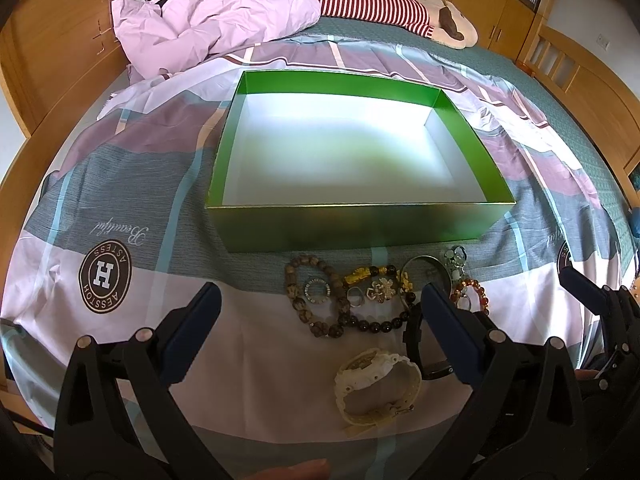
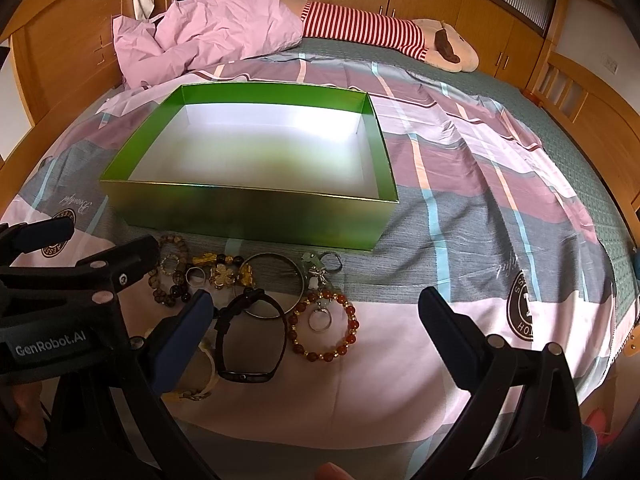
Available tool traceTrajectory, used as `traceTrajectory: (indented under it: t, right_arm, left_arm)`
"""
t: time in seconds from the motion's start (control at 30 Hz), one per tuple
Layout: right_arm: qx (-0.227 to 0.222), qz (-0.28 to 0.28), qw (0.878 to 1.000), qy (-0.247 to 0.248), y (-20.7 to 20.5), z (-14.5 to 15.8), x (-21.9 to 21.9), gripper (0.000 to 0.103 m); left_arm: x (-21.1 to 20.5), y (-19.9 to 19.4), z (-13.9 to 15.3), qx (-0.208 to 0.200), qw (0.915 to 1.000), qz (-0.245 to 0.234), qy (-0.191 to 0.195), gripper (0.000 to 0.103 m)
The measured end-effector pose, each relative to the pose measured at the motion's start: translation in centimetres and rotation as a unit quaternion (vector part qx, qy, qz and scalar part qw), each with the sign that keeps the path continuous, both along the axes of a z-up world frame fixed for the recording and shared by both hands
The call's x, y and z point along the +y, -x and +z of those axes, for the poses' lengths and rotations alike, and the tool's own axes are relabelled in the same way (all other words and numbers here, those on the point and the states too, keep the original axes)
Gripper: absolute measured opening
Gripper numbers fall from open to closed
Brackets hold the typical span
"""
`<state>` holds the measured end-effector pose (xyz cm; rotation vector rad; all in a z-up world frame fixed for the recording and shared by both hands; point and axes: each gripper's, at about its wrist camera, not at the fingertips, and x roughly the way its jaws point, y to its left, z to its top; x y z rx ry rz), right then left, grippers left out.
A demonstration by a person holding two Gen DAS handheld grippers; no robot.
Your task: Organize jewelry
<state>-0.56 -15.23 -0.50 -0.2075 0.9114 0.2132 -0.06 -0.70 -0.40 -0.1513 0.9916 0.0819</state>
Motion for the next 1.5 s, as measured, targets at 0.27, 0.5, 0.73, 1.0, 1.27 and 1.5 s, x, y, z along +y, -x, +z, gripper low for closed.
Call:
traceTrajectory:
  t: [0.27,0.5,0.73,1.0,1.27,1.5]
  right_arm:
    - [0.003,0.002,1.0,0.0,-0.06,-0.16,0.15,0.101]
    - [0.003,0.002,1.0,0.0,-0.05,-0.14,0.18,0.101]
    - [0.005,0.003,1.0,-0.001,0.04,-0.16,0.15,0.101]
    - [0.005,0.004,1.0,0.0,0.13,-0.15,0.26,0.101]
    - [0.005,0.005,1.0,0.0,0.16,-0.15,0.28,0.101]
    - [0.004,0.004,1.0,0.0,0.19,-0.11,0.31,0.101]
  left_arm:
    - [-0.12,-0.03,-0.12,0.003,1.0,-0.001,-0.002,0.099]
    - [-0.24,-0.01,-0.23,0.004,1.0,-0.001,-0.003,0.099]
    - [-0.34,-0.08,-0.23,0.006,1.0,-0.002,-0.003,0.099]
    - [-0.18,-0.08,-0.21,0.007,1.0,-0.002,-0.003,0.099]
    - [-0.1,-0.1,-0.25,0.008,1.0,-0.003,-0.004,0.099]
    - [-0.08,-0.09,-0.33,0.009,0.9999,-0.003,-0.004,0.099]
